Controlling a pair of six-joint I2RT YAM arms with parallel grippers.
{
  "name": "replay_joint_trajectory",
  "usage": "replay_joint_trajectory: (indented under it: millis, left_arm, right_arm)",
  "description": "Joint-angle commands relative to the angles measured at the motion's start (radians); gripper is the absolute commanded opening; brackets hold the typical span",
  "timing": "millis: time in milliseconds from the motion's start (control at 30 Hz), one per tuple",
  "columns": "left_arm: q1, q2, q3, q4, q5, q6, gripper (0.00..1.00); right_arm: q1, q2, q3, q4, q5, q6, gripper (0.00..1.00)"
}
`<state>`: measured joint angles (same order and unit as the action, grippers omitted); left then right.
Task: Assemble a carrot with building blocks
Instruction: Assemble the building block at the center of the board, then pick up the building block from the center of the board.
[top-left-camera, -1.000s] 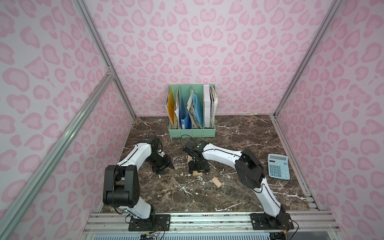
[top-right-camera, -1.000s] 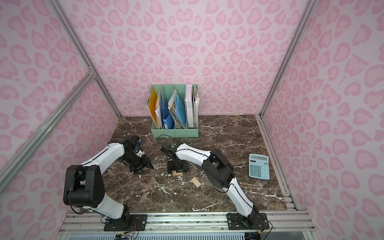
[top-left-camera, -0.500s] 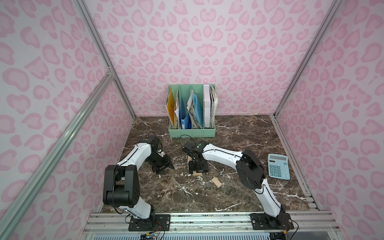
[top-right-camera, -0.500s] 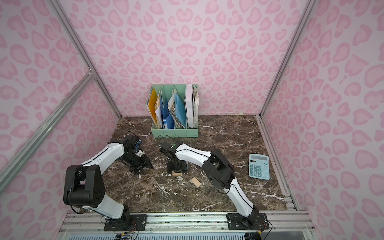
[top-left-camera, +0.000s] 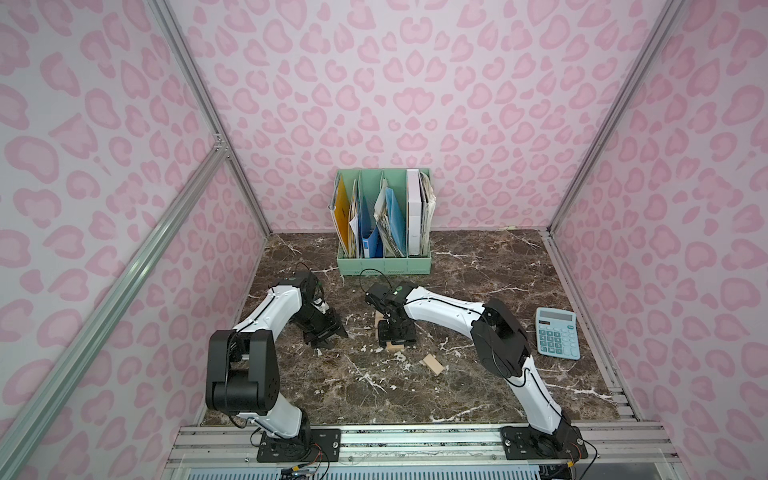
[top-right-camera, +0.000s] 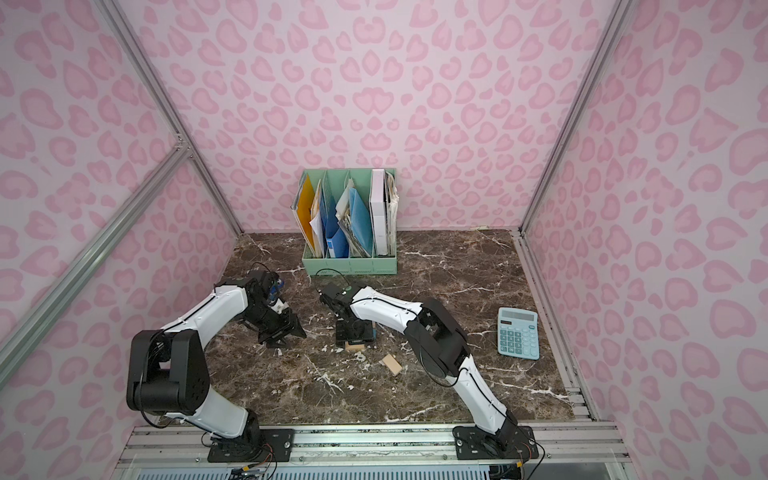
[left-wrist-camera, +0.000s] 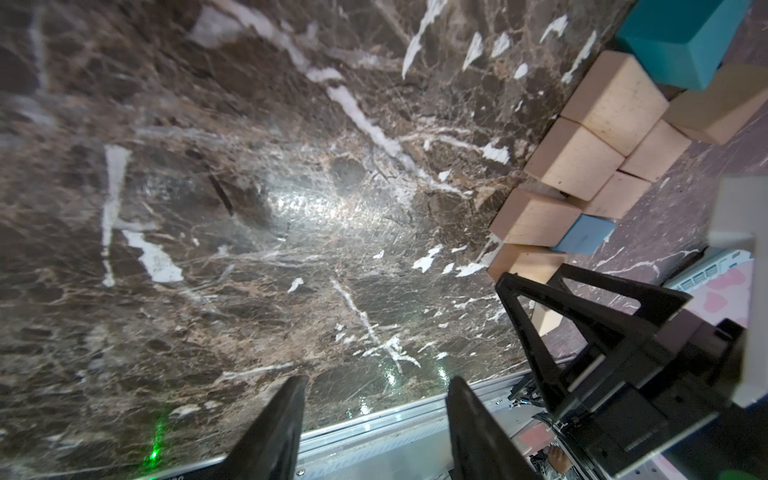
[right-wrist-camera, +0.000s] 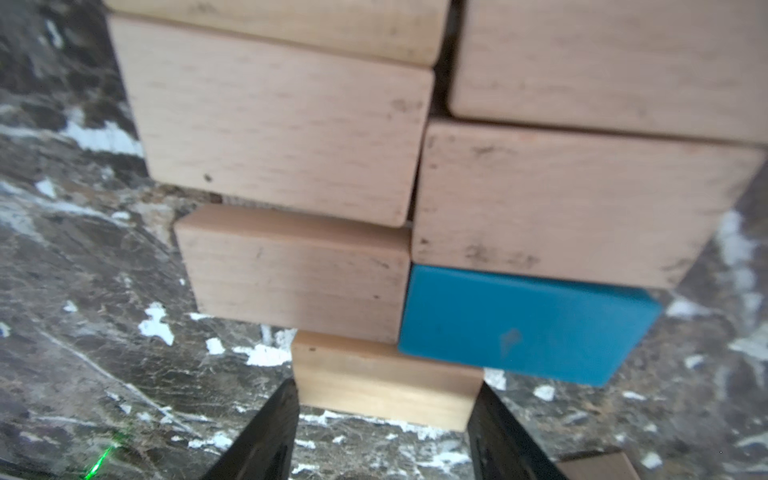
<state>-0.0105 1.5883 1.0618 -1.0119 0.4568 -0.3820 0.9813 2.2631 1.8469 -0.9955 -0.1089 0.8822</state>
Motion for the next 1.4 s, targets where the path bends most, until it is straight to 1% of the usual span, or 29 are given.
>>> replay_joint_trajectory:
  millis: [0, 167, 300, 367, 400, 433, 467, 567, 633, 733, 800, 900, 1033, 1233, 1367]
  left_arm:
    - [0.003, 0.002, 0.006, -0.020, 0.007, 0.017, 0.56]
    - [0.004, 0.006, 0.008, -0.020, 0.008, 0.016, 0.56]
    - [0.004, 0.008, 0.008, -0.020, 0.010, 0.018, 0.56]
    - [0.005, 0.010, 0.007, -0.019, 0.009, 0.018, 0.56]
    - [0.004, 0.010, 0.006, -0.019, 0.010, 0.018, 0.56]
    - [0.006, 0.011, 0.006, -0.016, 0.010, 0.018, 0.56]
    - [0.006, 0.010, 0.005, -0.015, 0.010, 0.016, 0.56]
    - [0.007, 0.010, 0.001, -0.015, 0.011, 0.017, 0.56]
    - [0.006, 0.006, 0.004, -0.016, 0.007, 0.017, 0.55]
    - [0.006, 0.006, 0.013, -0.019, 0.003, 0.016, 0.55]
    - [0.006, 0.013, 0.023, -0.022, 0.003, 0.015, 0.55]
    - [0.006, 0.027, 0.028, -0.017, 0.013, 0.015, 0.55]
    - [0.006, 0.036, 0.022, -0.011, 0.026, 0.014, 0.54]
    - [0.007, 0.044, 0.028, -0.021, 0.028, 0.028, 0.54]
    - [0.007, 0.036, 0.022, -0.024, 0.025, 0.032, 0.54]
  right_arm:
    - [-0.001, 0.005, 0.010, -0.014, 0.015, 0.000, 0.62]
    - [-0.004, 0.007, 0.012, -0.009, 0.009, 0.000, 0.62]
    - [-0.004, 0.008, 0.012, -0.006, -0.002, -0.003, 0.69]
    - [-0.002, 0.002, 0.008, -0.001, -0.008, -0.003, 0.78]
    - [-0.003, -0.004, 0.002, 0.006, -0.015, -0.003, 0.85]
    - [-0.002, -0.012, -0.003, 0.011, -0.025, -0.005, 0.94]
    - [-0.001, -0.022, -0.006, 0.012, -0.034, -0.007, 0.99]
    - [0.017, -0.089, -0.017, -0.031, -0.009, 0.010, 0.99]
    - [0.025, -0.170, -0.074, -0.050, 0.018, 0.038, 0.99]
    - [0.018, -0.320, -0.255, -0.021, 0.014, 0.105, 0.99]
    - [0.015, -0.423, -0.411, 0.051, -0.015, 0.157, 0.99]
    - [0.007, -0.502, -0.571, 0.109, -0.044, 0.211, 0.98]
    - [0.004, -0.540, -0.666, 0.155, -0.043, 0.257, 0.93]
    - [-0.020, -0.516, -0.731, 0.255, -0.097, 0.255, 0.94]
    - [-0.049, -0.514, -0.775, 0.322, -0.130, 0.253, 0.92]
